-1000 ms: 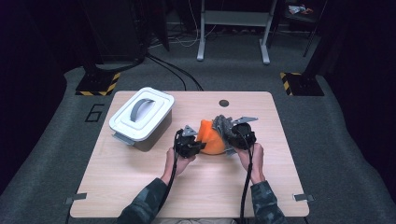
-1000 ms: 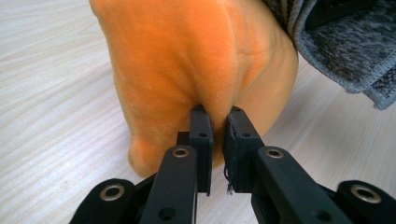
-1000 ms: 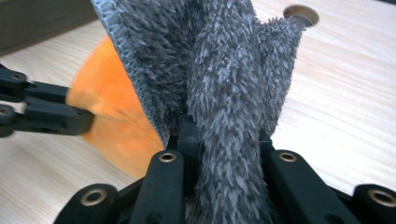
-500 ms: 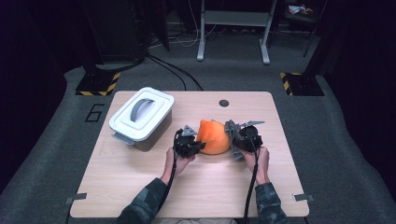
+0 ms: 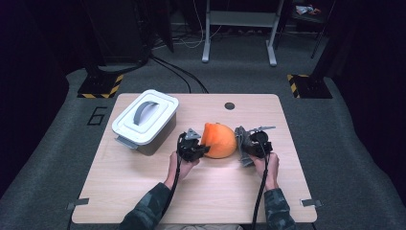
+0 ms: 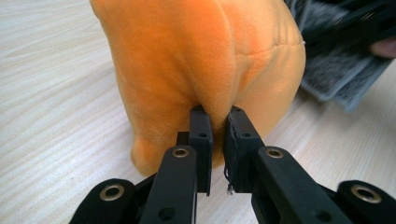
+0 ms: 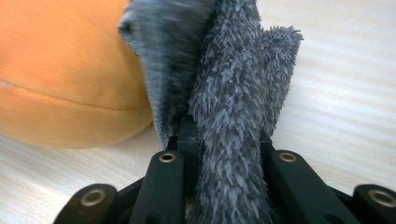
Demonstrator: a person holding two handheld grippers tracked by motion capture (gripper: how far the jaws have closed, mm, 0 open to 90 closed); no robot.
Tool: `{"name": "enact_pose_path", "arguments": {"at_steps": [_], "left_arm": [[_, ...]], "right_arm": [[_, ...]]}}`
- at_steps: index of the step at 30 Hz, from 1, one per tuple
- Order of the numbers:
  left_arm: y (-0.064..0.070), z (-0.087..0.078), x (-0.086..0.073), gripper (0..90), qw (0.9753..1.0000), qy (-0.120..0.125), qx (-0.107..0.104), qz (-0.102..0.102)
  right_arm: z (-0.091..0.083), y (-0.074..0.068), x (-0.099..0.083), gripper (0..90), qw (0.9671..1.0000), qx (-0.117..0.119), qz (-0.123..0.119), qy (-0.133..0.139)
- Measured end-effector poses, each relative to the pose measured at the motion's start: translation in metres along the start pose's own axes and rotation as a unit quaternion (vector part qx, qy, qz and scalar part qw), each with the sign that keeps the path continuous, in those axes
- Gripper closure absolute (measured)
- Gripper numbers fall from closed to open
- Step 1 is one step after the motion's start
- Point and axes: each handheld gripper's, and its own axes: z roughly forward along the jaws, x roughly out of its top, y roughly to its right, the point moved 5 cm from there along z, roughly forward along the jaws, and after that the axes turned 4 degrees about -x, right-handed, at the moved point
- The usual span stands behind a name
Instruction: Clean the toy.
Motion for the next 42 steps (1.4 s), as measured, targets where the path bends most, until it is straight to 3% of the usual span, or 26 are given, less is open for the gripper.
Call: {"name": "enact_pose_path", "arguments": {"at_steps": [3, 8, 11, 15, 19, 22, 26, 27, 28, 31, 38, 42], "left_arm": [[0.000, 0.000, 0.000, 82.3, 1.0000, 0.000, 0.001, 0.001], [0.000, 0.000, 0.000, 82.1, 1.0000, 0.000, 0.002, 0.002], [0.000, -0.001, 0.001, 80.4, 1.0000, 0.002, 0.002, 0.001], [-0.001, -0.004, 0.001, 69.2, 1.0000, 0.000, 0.006, -0.001], [0.003, -0.007, -0.003, 55.9, 0.9989, -0.010, 0.033, 0.031], [0.002, -0.002, -0.003, 51.0, 0.9985, -0.009, 0.041, 0.035], [0.003, 0.004, -0.003, 57.7, 0.9971, -0.014, 0.053, 0.052], [0.003, 0.005, -0.003, 68.1, 0.9972, -0.013, 0.053, 0.052], [0.003, 0.005, -0.003, 68.1, 0.9974, -0.013, 0.050, 0.050], [0.003, 0.005, -0.003, 81.1, 0.9977, -0.010, 0.049, 0.046], [0.005, 0.002, -0.002, 84.3, 0.9981, -0.006, 0.039, 0.047], [0.011, 0.002, 0.000, 84.4, 0.9976, -0.005, 0.036, 0.059]], "right_arm": [[-0.019, -0.006, 0.011, 74.3, 0.9994, -0.002, -0.014, 0.033], [-0.042, -0.035, 0.029, 74.3, 0.9965, 0.020, -0.051, 0.064], [-0.034, -0.049, 0.032, 74.3, 0.9963, 0.026, -0.068, 0.047], [-0.023, -0.047, 0.034, 74.4, 0.9970, 0.026, -0.058, 0.044], [-0.021, -0.045, 0.034, 74.4, 0.9972, 0.022, -0.057, 0.043], [-0.020, -0.044, 0.035, 74.4, 0.9972, 0.023, -0.058, 0.042], [-0.018, -0.043, 0.036, 74.4, 0.9973, 0.022, -0.056, 0.043], [-0.018, -0.043, 0.036, 74.5, 0.9975, 0.023, -0.053, 0.041], [-0.018, -0.043, 0.036, 74.5, 0.9975, 0.023, -0.053, 0.041], [-0.019, -0.043, 0.037, 74.4, 0.9973, 0.022, -0.054, 0.046], [-0.029, -0.048, 0.040, 74.3, 0.9956, 0.025, -0.060, 0.067], [-0.039, -0.069, 0.047, 74.3, 0.9921, 0.042, -0.085, 0.081]]}}
